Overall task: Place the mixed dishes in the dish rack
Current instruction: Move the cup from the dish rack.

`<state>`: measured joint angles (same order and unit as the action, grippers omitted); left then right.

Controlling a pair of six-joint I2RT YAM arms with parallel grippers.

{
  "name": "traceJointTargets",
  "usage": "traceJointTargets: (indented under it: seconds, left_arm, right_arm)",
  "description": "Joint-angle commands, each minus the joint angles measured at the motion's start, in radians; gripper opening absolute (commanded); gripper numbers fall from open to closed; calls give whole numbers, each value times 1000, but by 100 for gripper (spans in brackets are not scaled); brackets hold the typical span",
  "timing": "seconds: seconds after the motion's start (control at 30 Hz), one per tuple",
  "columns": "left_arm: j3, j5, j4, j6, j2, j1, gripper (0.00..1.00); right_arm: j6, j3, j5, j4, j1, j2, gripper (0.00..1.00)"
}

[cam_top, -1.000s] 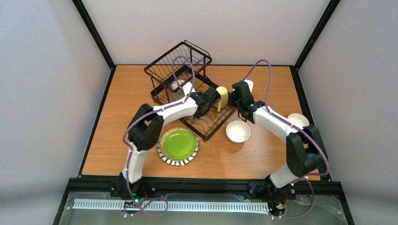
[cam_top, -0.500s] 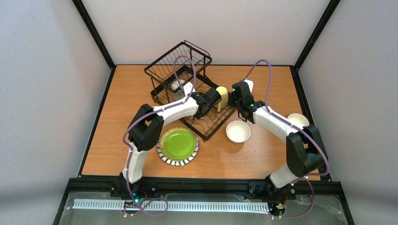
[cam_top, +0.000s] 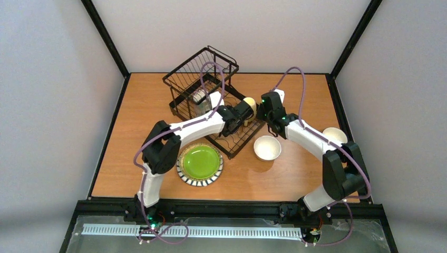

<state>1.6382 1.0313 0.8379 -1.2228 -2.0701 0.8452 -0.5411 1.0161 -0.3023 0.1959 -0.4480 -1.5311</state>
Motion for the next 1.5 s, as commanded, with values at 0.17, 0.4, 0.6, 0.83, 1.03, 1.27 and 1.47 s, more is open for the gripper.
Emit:
traceJointTargets:
  seconds: [0.17,0.4,0.6,0.83,1.03,1.27,1.47]
  left_arm:
    - [5,125,-20,29,149,25,95]
    - [-30,152,-75,197,156,57,94]
    - [-64,227,-29,338,147,87,94]
    - [-151,264,-29,485,176,101,94]
    - [-172,328,43,476,160,109,94]
    - [-183,365,83,368,123,109,94]
    - [-106,388,234,265,6,117,94]
  right_arm:
    - [17,7,-9,27,2,30,73]
    - [16,-7,-29,28,0,45,74]
    - [17,-14,-49,26,2,53,73]
    - [0,-13,-76,36,9,63,73]
    - [-19,-27,-80,35,43,93,73]
    - [-29,-25,-65,36,65,116,73]
    - [-21,-31,-60,36,77,138,73]
